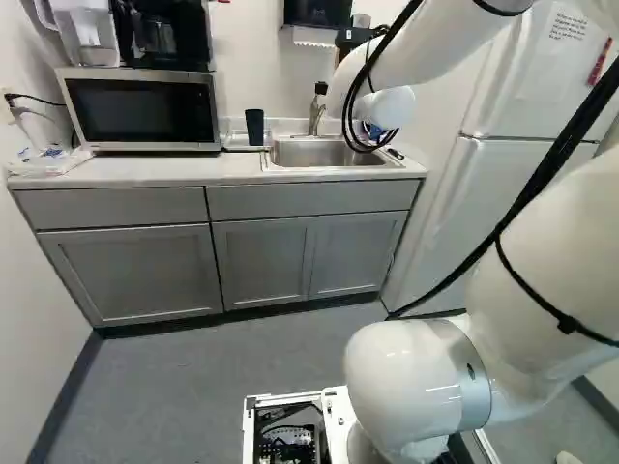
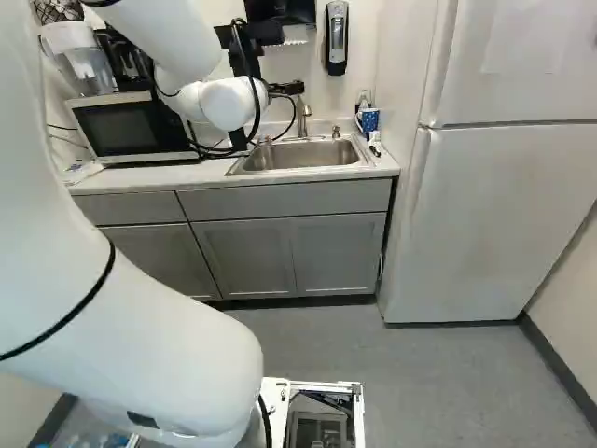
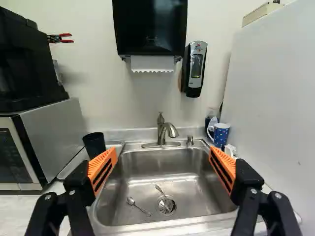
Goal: Rinse the cup and place it in the tray
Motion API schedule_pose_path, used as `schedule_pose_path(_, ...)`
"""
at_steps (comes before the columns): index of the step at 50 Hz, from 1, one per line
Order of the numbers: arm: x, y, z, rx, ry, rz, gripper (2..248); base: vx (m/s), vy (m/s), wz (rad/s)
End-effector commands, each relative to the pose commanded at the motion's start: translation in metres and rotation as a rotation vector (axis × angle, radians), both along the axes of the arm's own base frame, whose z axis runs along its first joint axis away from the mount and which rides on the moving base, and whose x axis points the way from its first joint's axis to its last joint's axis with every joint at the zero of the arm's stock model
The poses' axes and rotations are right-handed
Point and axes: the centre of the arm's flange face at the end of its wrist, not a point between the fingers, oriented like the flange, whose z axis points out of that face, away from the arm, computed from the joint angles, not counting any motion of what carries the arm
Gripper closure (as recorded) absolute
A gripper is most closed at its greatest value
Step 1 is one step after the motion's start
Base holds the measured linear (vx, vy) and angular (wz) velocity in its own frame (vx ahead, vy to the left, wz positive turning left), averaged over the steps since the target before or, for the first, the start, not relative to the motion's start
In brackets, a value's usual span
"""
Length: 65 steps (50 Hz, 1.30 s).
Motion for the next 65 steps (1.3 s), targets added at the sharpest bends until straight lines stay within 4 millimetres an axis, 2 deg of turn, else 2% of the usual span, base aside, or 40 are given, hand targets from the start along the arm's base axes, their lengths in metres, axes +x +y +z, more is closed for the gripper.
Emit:
schedule_pose_path(22,0.0000,0.0000,0.0000,0.000,0.000,0.000,3,0.014,0.004,-0.010)
schedule_pose_path(65,0.0000,0.0000,0.0000,0.000,0.000,0.000,3,0.116,-0.082,0.010)
